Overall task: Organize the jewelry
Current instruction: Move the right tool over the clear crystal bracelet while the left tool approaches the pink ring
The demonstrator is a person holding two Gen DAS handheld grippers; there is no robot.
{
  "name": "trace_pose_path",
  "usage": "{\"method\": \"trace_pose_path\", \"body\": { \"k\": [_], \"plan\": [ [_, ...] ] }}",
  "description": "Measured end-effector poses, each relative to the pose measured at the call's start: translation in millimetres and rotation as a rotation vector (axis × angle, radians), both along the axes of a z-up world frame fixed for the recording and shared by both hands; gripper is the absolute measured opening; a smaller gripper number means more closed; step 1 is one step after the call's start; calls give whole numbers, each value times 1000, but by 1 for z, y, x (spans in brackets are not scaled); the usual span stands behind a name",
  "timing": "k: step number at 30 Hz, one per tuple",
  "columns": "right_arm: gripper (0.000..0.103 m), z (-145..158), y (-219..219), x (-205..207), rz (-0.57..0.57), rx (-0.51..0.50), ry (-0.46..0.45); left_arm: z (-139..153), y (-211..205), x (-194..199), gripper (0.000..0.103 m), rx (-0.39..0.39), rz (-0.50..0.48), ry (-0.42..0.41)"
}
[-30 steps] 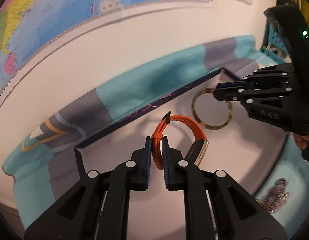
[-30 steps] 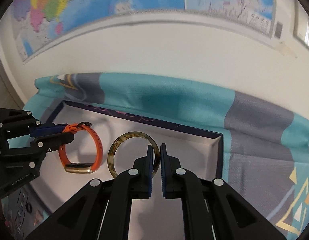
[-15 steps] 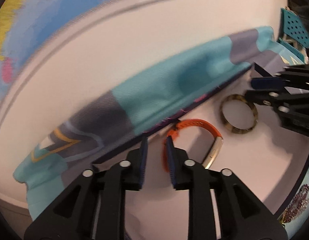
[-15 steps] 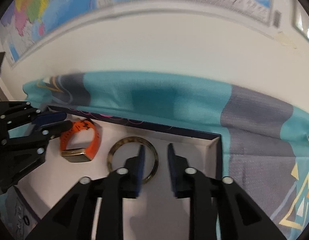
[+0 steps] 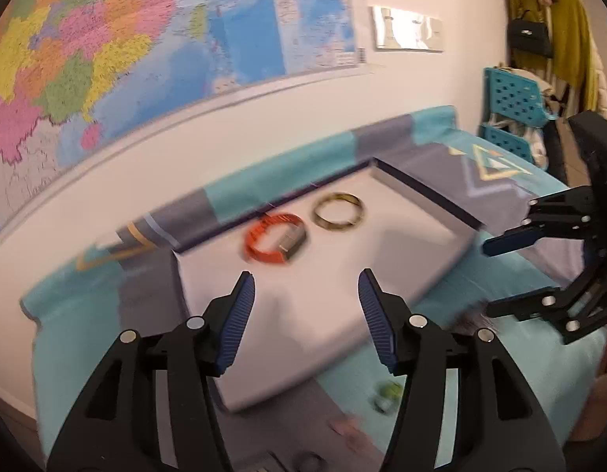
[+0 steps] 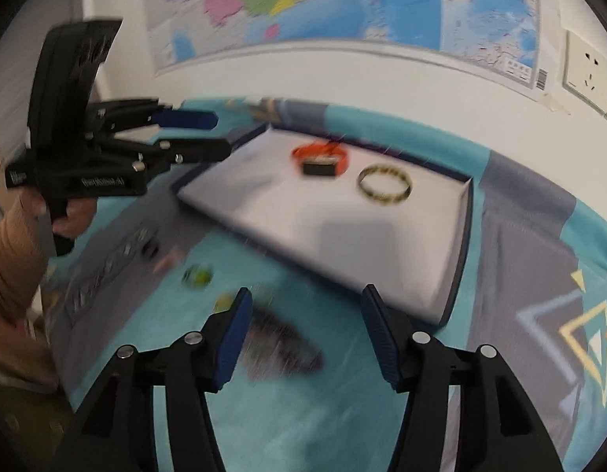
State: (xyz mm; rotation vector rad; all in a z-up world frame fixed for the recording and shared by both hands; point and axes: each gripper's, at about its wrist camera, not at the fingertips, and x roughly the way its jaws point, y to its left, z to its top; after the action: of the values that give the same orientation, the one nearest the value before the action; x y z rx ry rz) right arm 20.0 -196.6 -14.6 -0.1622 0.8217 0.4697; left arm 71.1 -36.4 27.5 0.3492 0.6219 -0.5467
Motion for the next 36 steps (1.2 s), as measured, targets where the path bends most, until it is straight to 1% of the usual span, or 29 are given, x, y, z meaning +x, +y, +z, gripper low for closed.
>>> {"method": "trace_pose_path", "body": {
  "k": [2,5,8,9,11,13,14,16,21,25,27,29,33,34,36],
  "plan": [
    [32,-5,4,-6,23,3,15,-5,0,-13,56,10,8,-4],
    [27,-12,13,-13,43,5,29,-16,3,-26,56,-12,10,30],
    [26,-20,16,-15,27,-18,42,-22,6,-38,56,-26,19,52],
    [26,-21,16,-14,26,-9,49,-24,8,-41,56,-33,23,62],
    [19,-22,17,-18,37,-1,46,-27,10,-45,56,-45,36,74],
    [18,-21,18,-27,53,3,42,-29,12,-50,56,-59,43,87],
    [12,-20,18,-30,62,13,43,-30,13,-52,56,-63,46,90],
    [9,-18,17,-38,79,31,51,-33,14,-54,56,-66,51,97],
    [9,-15,21,-55,142,53,69,-41,16,-60,56,-64,45,118],
    [10,-11,22,-61,164,66,53,-44,14,-64,56,-68,41,130],
    [14,-8,16,-58,136,86,32,-46,12,-66,56,-70,37,135],
    [22,-6,6,-51,84,112,28,-47,10,-69,56,-73,24,142],
    [26,-12,-9,-37,-2,136,45,-50,2,-77,56,-67,-9,153],
    [32,-15,-11,-34,-27,133,53,-51,0,-79,56,-66,-16,158],
    [33,-18,-13,-32,-40,134,64,-54,-3,-83,56,-60,-31,158]
  ]
}}
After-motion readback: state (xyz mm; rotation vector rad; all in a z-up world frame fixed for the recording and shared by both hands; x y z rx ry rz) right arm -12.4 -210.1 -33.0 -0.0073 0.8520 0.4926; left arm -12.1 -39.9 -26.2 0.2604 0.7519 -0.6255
